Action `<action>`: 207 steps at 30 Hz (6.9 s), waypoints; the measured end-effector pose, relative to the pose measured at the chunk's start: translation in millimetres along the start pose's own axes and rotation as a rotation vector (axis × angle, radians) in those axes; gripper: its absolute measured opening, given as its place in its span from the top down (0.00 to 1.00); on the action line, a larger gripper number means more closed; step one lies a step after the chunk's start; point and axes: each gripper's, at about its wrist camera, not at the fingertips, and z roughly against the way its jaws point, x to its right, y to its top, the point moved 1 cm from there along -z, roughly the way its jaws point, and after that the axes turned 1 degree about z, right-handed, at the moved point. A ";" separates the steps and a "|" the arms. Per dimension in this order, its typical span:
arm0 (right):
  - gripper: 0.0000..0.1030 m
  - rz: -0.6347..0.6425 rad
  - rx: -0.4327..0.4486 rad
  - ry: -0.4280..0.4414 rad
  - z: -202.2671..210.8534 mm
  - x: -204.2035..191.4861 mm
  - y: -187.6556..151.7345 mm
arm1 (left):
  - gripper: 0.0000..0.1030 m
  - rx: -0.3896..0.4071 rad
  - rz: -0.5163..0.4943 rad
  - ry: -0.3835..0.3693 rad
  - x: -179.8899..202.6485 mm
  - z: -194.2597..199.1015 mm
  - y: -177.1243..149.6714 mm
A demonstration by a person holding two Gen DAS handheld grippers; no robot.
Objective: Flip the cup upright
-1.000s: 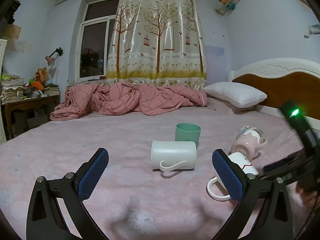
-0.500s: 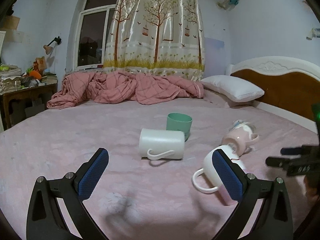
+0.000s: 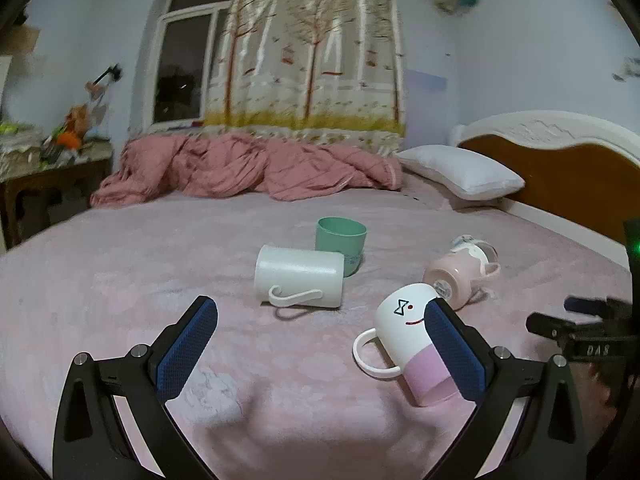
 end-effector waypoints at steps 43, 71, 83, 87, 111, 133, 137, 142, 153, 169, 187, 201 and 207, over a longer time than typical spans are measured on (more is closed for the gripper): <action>0.00 -0.060 -0.036 -0.057 1.5 25.5 2.7 | 0.22 -0.830 0.120 -0.120 82.1 -194.3 4.4; 0.00 -0.050 -0.073 -0.063 -4.4 24.3 -1.3 | 0.23 -0.480 -0.113 -0.042 83.0 -76.1 44.7; 0.00 -0.012 -0.071 -0.041 -3.0 13.6 -2.4 | 0.22 -0.397 -0.137 -0.073 77.2 -63.2 16.5; 0.00 0.039 -0.042 -0.038 1.9 3.2 -3.0 | 0.03 -0.289 -0.114 -0.089 70.7 -42.9 24.8; 0.00 0.100 0.069 0.059 38.8 -48.2 -36.4 | 0.00 -0.025 0.004 -0.052 -7.6 32.7 -14.8; 0.00 0.132 0.101 0.070 47.6 -56.6 -37.2 | 0.00 0.037 0.015 0.031 -11.6 36.5 -20.2; 0.00 0.126 0.097 0.070 47.0 -54.2 -36.2 | 0.00 0.051 0.006 0.034 -10.5 38.7 -21.2; 0.00 0.125 0.096 0.069 46.9 -53.7 -35.9 | 0.00 0.069 0.011 0.035 -10.9 40.9 -20.6; 0.00 0.125 0.095 0.069 45.8 -53.2 -36.5 | 0.00 0.061 0.022 0.039 -10.1 39.6 -18.5; 0.00 0.125 0.094 0.070 44.8 -52.0 -36.5 | 0.00 0.034 0.041 0.041 -14.6 33.9 -21.2; 0.00 0.126 0.090 0.068 44.0 -50.5 -38.2 | 0.00 0.032 0.034 0.059 -16.2 31.5 -22.9; 0.00 0.127 0.088 0.068 44.4 -50.2 -37.8 | 0.00 0.026 0.034 0.063 -17.9 28.3 -27.7; 0.00 0.127 0.087 0.067 44.6 -50.3 -37.6 | 0.00 0.021 0.053 0.048 -19.7 27.6 -29.1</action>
